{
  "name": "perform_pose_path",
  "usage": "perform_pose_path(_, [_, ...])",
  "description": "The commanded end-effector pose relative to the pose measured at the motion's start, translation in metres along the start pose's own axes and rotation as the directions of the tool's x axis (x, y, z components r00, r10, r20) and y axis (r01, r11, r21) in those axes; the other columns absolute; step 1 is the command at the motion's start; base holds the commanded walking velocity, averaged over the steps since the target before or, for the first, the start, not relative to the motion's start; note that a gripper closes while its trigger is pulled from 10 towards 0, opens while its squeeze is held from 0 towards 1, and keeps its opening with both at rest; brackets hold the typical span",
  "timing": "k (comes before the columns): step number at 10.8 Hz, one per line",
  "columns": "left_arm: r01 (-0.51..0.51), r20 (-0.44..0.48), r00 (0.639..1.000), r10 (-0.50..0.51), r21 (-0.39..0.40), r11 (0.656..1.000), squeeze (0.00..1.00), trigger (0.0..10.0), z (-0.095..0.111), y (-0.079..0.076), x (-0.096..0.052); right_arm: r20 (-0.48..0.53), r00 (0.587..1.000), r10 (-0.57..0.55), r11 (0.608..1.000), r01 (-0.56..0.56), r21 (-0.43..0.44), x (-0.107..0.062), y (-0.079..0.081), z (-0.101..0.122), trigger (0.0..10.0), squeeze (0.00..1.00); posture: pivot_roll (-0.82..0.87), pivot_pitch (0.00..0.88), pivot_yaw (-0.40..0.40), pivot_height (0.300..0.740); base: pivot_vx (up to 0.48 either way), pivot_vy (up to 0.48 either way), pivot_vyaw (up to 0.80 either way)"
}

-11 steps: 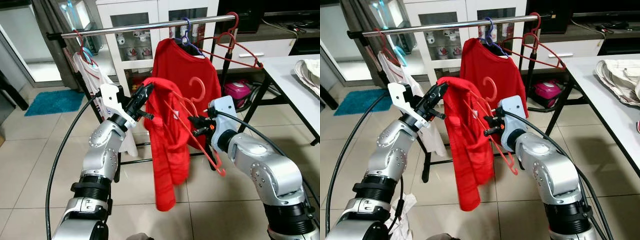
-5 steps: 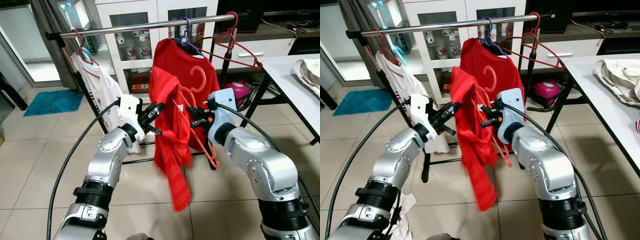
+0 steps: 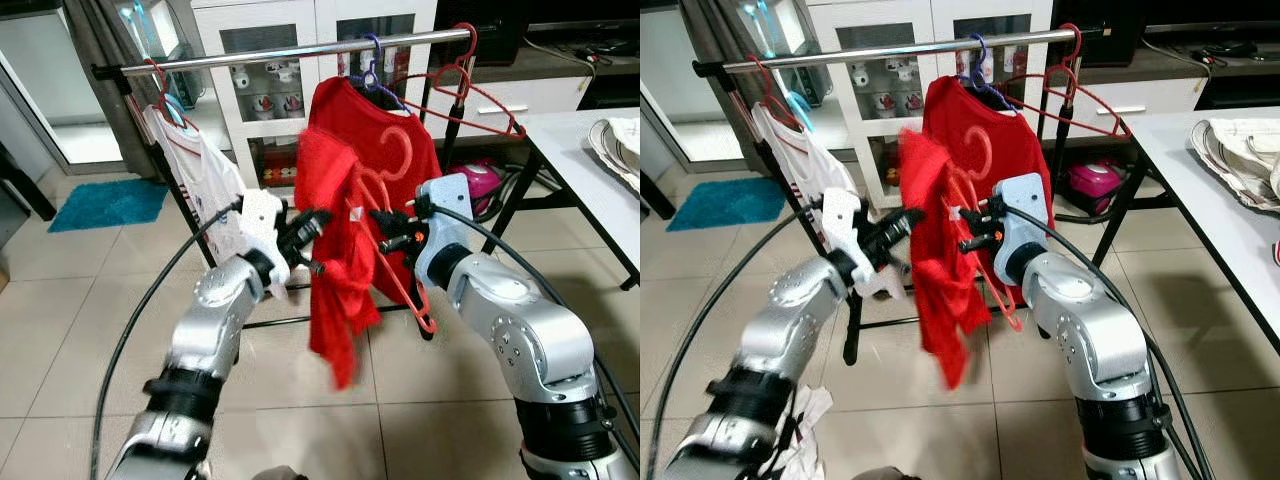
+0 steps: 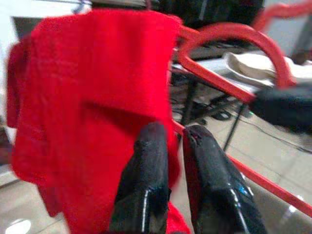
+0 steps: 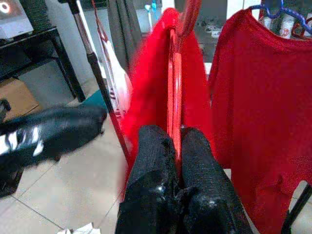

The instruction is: Hang hanger

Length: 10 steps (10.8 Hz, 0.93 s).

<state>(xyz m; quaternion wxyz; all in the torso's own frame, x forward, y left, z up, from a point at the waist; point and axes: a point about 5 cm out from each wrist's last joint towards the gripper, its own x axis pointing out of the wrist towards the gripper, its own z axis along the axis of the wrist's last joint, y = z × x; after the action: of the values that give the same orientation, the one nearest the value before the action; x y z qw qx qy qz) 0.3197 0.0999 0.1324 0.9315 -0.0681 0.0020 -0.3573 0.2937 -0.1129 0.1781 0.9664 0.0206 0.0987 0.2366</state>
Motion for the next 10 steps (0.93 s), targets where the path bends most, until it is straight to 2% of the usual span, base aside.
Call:
perform_pose_path(1, [0.035,-0.015,0.999,-0.035,0.004,0.999,1.00,10.0,0.000,-0.002,-0.004,0.076,0.997,0.019,1.000,-0.017,-0.020,0.000,0.004,0.015,10.0,0.00,-0.07,0.000,0.110,0.740,0.000,0.000,0.00])
perform_pose_path(2, [0.113,-0.050,0.992,-0.113,0.001,0.994,1.00,10.0,-0.004,-0.008,-0.014,0.082,0.996,0.018,1.000,-0.016,-0.021,0.000,0.004,0.016,10.0,0.00,-0.06,0.000,0.113,0.740,0.000,0.000,0.00])
perform_pose_path(4, [0.115,-0.042,0.992,-0.115,-0.004,0.993,1.00,10.0,0.000,-0.005,-0.027,0.089,0.996,0.025,0.999,-0.023,-0.024,0.001,0.003,0.016,10.0,0.00,-0.05,0.000,0.110,0.740,0.000,0.000,0.00])
perform_pose_path(5, [0.159,-0.016,0.987,-0.159,-0.001,0.987,1.00,10.0,0.010,-0.005,-0.035,0.090,0.995,0.048,0.998,-0.045,-0.038,0.001,0.005,0.017,10.0,0.00,-0.05,0.000,0.112,0.740,0.000,0.000,0.00])
perform_pose_path(6, [0.185,0.018,0.982,-0.186,0.046,0.982,1.00,10.0,0.032,0.009,-0.045,0.083,0.991,0.103,0.991,-0.096,-0.092,-0.001,0.007,0.019,10.0,0.00,-0.05,0.000,0.110,0.740,0.000,0.000,0.00])
perform_pose_path(7, [0.221,0.009,0.975,-0.224,0.116,0.968,1.00,10.0,0.058,0.025,-0.054,0.075,0.985,0.154,0.980,-0.143,-0.136,-0.004,0.006,0.022,10.0,0.00,-0.04,0.000,0.107,0.740,0.000,0.000,0.00])
perform_pose_path(8, [0.291,-0.047,0.957,-0.287,0.174,0.941,1.00,10.0,0.080,0.037,-0.063,0.061,0.978,0.201,0.966,-0.188,-0.177,-0.008,0.003,0.025,10.0,0.00,-0.04,0.000,0.109,0.740,0.000,0.000,0.00])
perform_pose_path(9, [0.395,-0.138,0.918,-0.372,0.226,0.891,1.00,10.0,0.111,0.048,-0.075,0.034,0.961,0.276,0.937,-0.261,-0.233,-0.013,0.000,0.028,10.0,0.00,-0.03,0.000,0.109,0.740,0.000,0.000,0.00])
perform_pose_path(10, [0.477,-0.215,0.876,-0.432,0.246,0.844,1.00,10.0,0.135,0.056,-0.082,-0.010,0.930,0.367,0.884,-0.352,-0.308,-0.019,0.000,0.030,10.0,0.00,-0.03,0.000,0.110,0.740,0.000,0.000,0.00])
